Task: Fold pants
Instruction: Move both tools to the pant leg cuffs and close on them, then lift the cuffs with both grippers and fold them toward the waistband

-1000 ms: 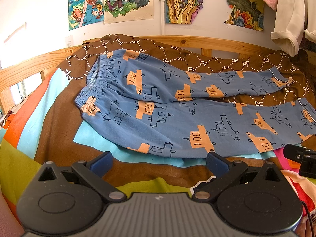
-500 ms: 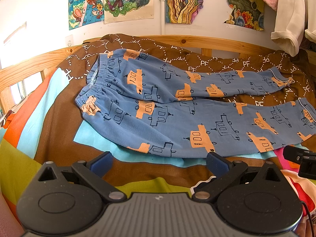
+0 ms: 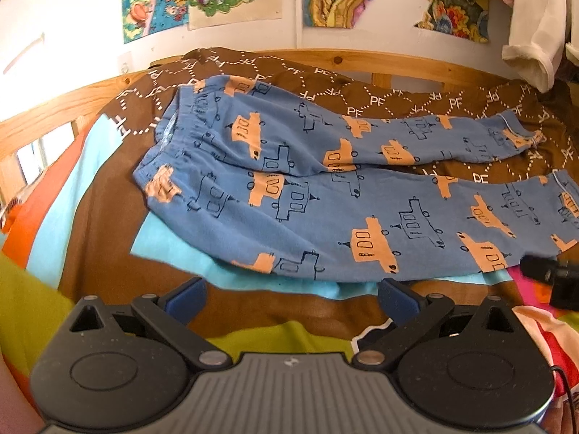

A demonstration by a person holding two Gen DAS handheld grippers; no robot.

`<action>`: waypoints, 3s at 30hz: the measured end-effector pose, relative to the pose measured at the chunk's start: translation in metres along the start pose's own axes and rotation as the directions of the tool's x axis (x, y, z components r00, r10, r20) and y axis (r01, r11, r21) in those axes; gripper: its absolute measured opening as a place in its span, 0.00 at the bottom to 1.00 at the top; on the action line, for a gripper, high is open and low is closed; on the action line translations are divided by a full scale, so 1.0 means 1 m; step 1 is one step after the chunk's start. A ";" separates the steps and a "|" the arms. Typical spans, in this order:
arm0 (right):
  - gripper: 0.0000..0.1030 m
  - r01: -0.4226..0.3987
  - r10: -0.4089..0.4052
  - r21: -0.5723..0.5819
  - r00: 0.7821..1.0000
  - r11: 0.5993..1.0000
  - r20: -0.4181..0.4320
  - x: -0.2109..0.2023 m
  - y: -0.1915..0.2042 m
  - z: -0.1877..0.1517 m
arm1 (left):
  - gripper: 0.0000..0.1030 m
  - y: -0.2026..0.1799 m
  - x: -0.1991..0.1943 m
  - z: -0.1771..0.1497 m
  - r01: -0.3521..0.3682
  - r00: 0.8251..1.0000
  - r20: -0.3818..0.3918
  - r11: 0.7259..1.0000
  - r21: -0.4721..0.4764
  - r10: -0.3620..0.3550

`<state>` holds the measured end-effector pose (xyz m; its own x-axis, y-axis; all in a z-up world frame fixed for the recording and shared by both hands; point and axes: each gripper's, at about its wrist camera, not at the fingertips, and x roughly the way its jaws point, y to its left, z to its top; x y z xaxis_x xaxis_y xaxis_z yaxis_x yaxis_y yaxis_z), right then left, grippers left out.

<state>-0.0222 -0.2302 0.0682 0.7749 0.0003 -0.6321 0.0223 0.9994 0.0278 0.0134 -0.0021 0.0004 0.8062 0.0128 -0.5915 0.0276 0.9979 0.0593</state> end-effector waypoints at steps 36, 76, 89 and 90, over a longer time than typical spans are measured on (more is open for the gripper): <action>0.99 -0.566 0.420 -0.386 0.815 0.729 -0.400 0.270 0.039 0.279 | 0.99 0.060 0.200 0.254 0.012 1.000 -0.018 0.805 0.594 -0.001; 0.04 -0.362 0.317 -0.564 0.931 0.742 -0.180 0.354 0.037 0.285 | 0.02 0.050 0.248 0.288 -0.061 0.983 -0.116 0.852 0.519 0.141; 0.66 -0.421 0.360 -0.483 0.907 0.768 -0.218 0.376 0.020 0.281 | 0.50 0.074 0.239 0.294 0.010 0.994 -0.103 0.860 0.510 0.049; 0.67 -0.431 0.365 -0.474 0.903 0.768 -0.228 0.374 0.019 0.281 | 0.52 0.073 0.238 0.295 0.019 0.993 -0.108 0.859 0.512 0.042</action>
<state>0.4458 -0.2213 0.0499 0.5634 0.3733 -0.7370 -0.6162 0.7842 -0.0738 0.3819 0.0551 0.1008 0.7379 0.0620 -0.6721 0.3417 0.8244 0.4512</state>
